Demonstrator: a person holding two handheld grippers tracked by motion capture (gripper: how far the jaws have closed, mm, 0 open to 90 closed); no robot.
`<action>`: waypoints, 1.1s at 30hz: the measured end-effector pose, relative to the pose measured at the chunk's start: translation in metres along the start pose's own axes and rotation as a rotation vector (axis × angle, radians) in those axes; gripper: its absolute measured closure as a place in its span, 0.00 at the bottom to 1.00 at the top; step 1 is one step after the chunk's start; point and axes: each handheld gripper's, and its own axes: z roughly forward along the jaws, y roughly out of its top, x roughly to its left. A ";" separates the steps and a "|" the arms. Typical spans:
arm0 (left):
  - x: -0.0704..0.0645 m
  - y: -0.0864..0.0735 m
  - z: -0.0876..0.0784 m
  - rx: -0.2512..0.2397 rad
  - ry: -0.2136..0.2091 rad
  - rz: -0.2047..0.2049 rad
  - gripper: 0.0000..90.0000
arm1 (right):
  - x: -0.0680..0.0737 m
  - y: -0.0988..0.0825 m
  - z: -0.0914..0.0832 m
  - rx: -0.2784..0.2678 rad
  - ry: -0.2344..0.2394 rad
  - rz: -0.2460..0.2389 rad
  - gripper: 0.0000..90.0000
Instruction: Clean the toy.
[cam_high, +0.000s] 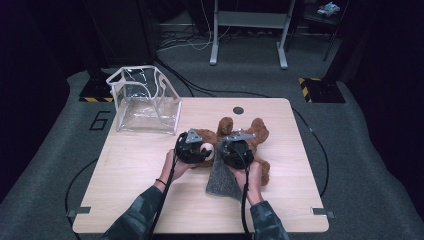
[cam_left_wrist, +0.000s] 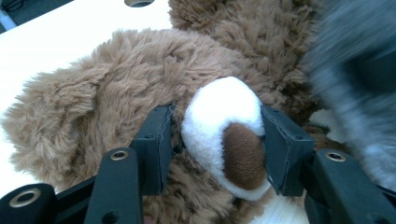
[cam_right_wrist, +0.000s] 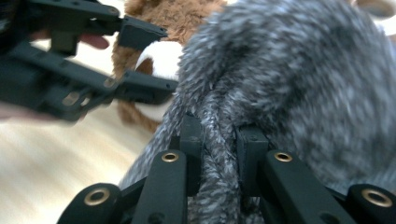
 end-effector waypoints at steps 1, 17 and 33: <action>0.000 0.000 0.000 0.000 0.000 0.000 0.53 | 0.001 -0.001 0.007 0.013 -0.002 -0.003 0.85; 0.000 0.001 0.000 0.006 -0.002 0.001 0.53 | 0.011 -0.046 -0.002 0.216 0.037 -0.078 0.86; 0.001 0.000 0.000 0.001 -0.007 -0.006 0.53 | 0.035 -0.033 0.034 0.106 -0.020 -0.021 0.86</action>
